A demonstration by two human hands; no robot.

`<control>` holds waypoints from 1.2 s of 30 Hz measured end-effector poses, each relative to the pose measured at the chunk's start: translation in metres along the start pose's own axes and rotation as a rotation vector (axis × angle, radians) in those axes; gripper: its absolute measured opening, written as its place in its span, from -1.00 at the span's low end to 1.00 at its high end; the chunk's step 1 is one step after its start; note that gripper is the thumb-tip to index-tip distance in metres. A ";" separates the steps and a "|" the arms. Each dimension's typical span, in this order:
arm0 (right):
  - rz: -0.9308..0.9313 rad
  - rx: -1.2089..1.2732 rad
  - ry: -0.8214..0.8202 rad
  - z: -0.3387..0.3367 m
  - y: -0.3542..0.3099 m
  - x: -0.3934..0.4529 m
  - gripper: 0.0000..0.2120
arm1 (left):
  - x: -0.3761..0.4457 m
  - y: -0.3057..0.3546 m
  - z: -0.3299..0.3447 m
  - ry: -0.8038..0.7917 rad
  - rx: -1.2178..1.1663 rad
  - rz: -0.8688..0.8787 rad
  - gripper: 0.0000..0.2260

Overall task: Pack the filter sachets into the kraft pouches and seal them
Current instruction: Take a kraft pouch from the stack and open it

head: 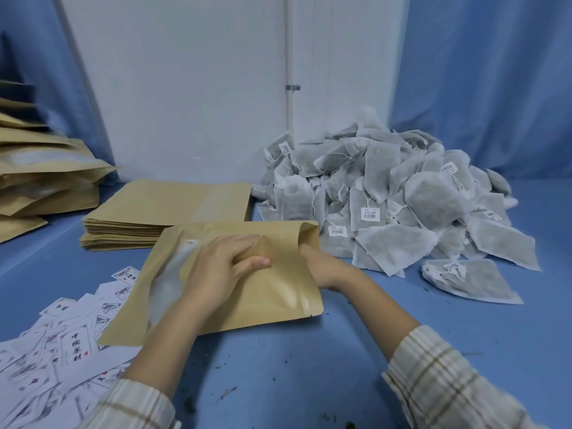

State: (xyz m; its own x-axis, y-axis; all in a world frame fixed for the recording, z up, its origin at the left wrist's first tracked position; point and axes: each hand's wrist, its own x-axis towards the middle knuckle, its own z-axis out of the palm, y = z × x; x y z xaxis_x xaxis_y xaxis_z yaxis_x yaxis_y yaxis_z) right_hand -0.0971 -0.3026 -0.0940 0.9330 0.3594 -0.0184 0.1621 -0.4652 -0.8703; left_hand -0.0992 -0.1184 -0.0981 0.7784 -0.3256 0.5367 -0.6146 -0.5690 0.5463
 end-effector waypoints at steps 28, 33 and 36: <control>0.184 0.507 0.707 -0.051 0.049 -0.030 -0.74 | 0.019 0.005 0.016 0.102 0.112 -0.071 -0.53; 0.085 0.218 0.278 -0.026 0.019 -0.033 -0.85 | 0.011 0.026 0.033 0.063 0.046 0.018 -0.69; 0.196 0.457 0.303 -0.025 0.011 -0.028 -0.78 | 0.010 0.033 0.043 0.095 0.102 0.029 -0.73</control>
State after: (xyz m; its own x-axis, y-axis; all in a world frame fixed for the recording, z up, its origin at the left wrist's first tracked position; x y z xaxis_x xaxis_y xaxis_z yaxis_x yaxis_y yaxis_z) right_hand -0.1134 -0.3378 -0.0906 0.9928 0.0231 -0.1177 -0.1156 -0.0790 -0.9902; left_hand -0.1062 -0.1732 -0.1025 0.7419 -0.2732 0.6123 -0.6169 -0.6359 0.4637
